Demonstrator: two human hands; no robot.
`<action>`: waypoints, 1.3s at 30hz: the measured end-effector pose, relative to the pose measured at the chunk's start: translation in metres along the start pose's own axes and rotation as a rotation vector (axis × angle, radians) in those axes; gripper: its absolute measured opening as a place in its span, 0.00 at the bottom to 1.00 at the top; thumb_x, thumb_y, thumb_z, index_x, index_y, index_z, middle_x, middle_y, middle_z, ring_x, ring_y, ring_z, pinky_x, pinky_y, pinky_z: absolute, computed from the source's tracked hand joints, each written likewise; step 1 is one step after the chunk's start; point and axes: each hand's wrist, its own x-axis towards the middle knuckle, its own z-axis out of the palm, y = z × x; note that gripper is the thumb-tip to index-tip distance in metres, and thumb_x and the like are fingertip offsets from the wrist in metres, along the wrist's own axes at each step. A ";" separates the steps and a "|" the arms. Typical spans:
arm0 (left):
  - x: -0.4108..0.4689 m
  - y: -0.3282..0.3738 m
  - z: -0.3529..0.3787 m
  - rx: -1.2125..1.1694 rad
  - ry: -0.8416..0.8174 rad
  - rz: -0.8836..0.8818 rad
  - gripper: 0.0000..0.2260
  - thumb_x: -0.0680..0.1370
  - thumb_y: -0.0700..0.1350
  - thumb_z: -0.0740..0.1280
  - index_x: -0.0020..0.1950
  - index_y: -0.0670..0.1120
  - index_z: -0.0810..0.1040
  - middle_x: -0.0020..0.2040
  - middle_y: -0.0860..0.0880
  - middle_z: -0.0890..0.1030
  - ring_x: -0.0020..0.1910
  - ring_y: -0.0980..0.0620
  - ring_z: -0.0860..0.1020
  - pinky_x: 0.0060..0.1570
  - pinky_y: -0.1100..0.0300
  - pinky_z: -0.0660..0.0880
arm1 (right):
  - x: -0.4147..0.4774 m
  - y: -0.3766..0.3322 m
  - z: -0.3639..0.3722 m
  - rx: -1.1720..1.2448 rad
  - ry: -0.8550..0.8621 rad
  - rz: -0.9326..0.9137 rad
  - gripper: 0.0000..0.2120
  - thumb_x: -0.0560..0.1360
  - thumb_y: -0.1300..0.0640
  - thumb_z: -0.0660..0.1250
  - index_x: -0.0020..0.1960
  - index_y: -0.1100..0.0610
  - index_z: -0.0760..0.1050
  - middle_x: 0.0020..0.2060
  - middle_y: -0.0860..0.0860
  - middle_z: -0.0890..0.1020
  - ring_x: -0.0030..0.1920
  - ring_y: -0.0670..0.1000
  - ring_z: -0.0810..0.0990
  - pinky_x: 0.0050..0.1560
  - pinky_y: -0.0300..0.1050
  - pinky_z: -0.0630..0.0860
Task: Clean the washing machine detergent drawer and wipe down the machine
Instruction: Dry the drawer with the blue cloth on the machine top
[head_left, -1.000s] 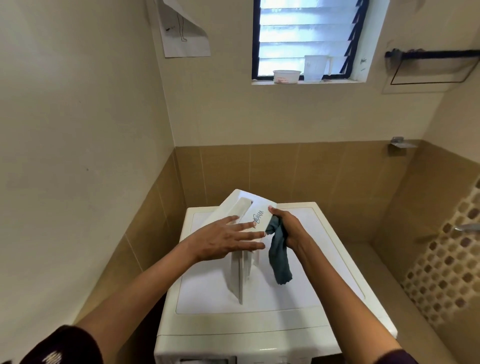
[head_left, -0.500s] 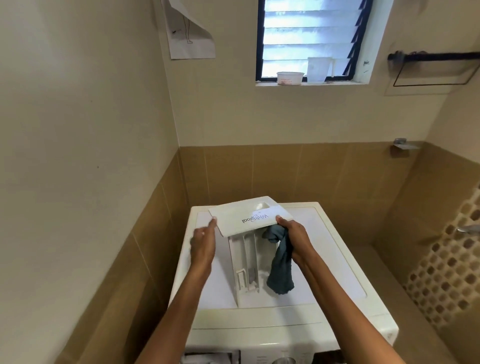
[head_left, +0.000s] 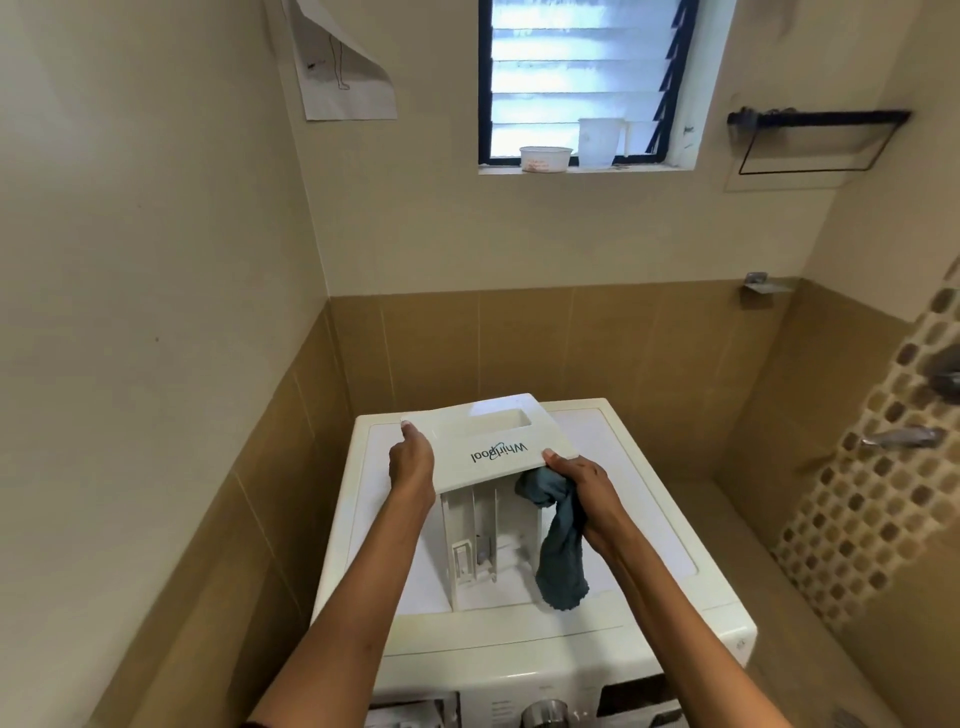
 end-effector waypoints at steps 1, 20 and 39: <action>-0.002 0.000 0.002 0.023 0.012 0.015 0.22 0.82 0.55 0.48 0.64 0.42 0.70 0.52 0.42 0.77 0.55 0.43 0.78 0.53 0.56 0.74 | -0.001 0.001 -0.003 0.003 -0.010 0.002 0.10 0.76 0.57 0.65 0.47 0.65 0.75 0.44 0.59 0.81 0.43 0.55 0.80 0.45 0.43 0.77; -0.012 -0.007 -0.003 -0.045 -0.042 0.161 0.15 0.82 0.54 0.49 0.53 0.46 0.68 0.50 0.43 0.76 0.40 0.50 0.76 0.38 0.61 0.72 | 0.002 -0.057 -0.035 0.107 0.133 -0.244 0.06 0.77 0.65 0.61 0.51 0.62 0.75 0.31 0.52 0.75 0.32 0.51 0.71 0.31 0.37 0.72; -0.018 -0.006 -0.002 -0.105 0.006 0.138 0.22 0.82 0.53 0.48 0.68 0.41 0.68 0.62 0.38 0.75 0.55 0.42 0.76 0.49 0.54 0.74 | 0.020 -0.040 0.087 -1.159 -0.369 -0.871 0.17 0.74 0.56 0.62 0.61 0.51 0.77 0.62 0.48 0.77 0.65 0.52 0.66 0.67 0.51 0.58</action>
